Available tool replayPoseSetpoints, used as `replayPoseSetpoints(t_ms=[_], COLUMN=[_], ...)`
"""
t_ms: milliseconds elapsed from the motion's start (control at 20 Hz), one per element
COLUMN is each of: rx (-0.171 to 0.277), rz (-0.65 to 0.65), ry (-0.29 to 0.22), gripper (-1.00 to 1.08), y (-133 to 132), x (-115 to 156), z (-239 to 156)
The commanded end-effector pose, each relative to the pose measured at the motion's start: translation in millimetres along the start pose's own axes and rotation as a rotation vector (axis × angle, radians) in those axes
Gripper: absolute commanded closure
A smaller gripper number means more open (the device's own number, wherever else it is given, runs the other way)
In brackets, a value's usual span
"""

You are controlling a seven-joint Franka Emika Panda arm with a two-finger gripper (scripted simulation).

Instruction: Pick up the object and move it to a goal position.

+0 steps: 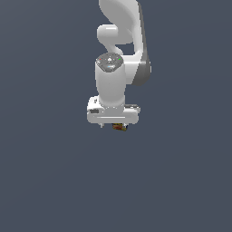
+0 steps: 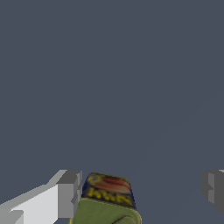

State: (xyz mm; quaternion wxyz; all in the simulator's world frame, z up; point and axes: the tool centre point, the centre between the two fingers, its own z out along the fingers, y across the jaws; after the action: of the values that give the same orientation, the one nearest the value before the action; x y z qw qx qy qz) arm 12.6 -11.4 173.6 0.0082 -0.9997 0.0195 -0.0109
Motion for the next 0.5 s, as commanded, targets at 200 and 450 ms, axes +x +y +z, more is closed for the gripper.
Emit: replayPoseSetpoints(t_ms=[200,450], rx=[0.004,0.014], rz=[0.003,0.012], ry=[0.005,0.017], gripper=[-0.92,-0.92], y=[2.9,10.9], x=[2.1,7.7], z=[-2.1,-7.8])
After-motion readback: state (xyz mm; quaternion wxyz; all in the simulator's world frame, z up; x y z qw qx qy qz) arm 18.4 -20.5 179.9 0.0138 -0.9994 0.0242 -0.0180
